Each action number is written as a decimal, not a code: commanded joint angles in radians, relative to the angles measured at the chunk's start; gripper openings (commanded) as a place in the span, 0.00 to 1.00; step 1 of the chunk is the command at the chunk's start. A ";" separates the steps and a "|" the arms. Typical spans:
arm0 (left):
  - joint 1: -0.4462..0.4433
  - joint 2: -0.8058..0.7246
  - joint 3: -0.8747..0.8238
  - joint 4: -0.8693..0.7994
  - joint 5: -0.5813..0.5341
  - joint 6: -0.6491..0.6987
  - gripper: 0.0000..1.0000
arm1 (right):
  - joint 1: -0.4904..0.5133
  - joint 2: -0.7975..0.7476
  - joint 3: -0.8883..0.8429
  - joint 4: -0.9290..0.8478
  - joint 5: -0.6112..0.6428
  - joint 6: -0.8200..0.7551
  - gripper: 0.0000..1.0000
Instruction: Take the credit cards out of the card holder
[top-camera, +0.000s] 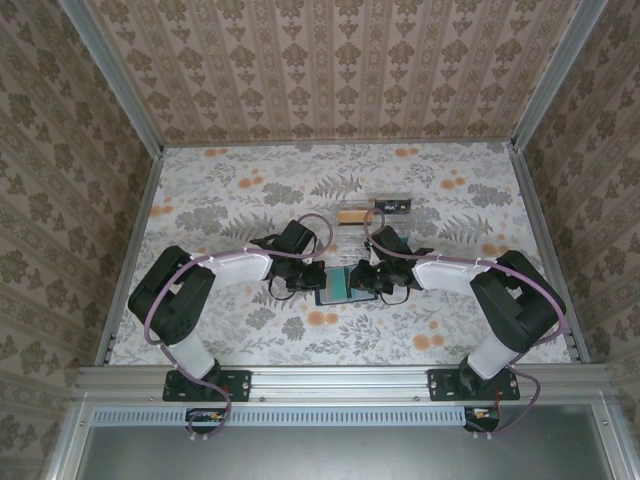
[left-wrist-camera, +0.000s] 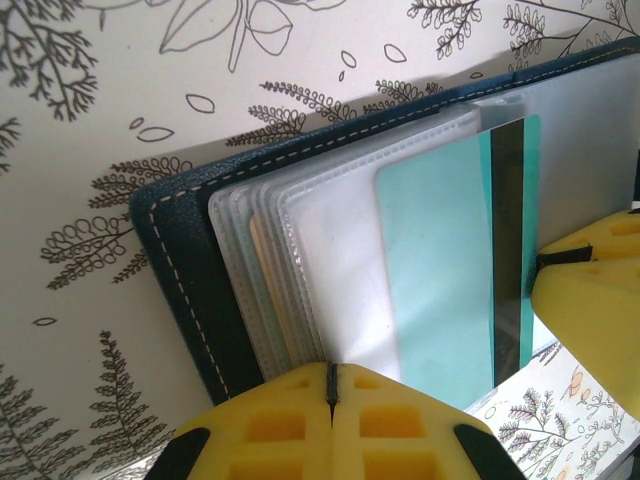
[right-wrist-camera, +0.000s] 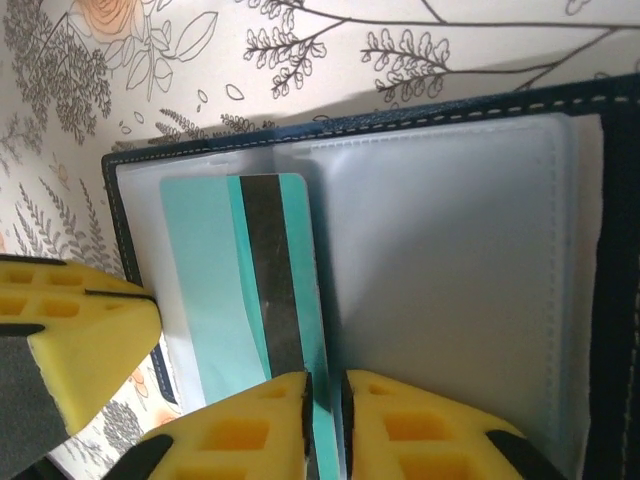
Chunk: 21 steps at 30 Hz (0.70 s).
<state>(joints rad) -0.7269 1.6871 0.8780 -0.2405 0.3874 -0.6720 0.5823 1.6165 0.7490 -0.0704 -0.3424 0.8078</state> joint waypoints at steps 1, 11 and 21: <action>0.000 0.038 0.000 -0.078 -0.047 0.023 0.00 | -0.004 -0.010 -0.012 0.038 -0.028 -0.001 0.27; -0.002 0.048 0.007 -0.081 -0.040 0.026 0.00 | -0.005 0.045 -0.019 0.121 -0.072 0.016 0.24; -0.002 0.056 0.016 -0.087 -0.034 0.033 0.00 | -0.015 0.068 -0.036 0.143 -0.085 0.022 0.07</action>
<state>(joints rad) -0.7269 1.7023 0.8963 -0.2512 0.3916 -0.6601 0.5758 1.6688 0.7353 0.0586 -0.4091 0.8181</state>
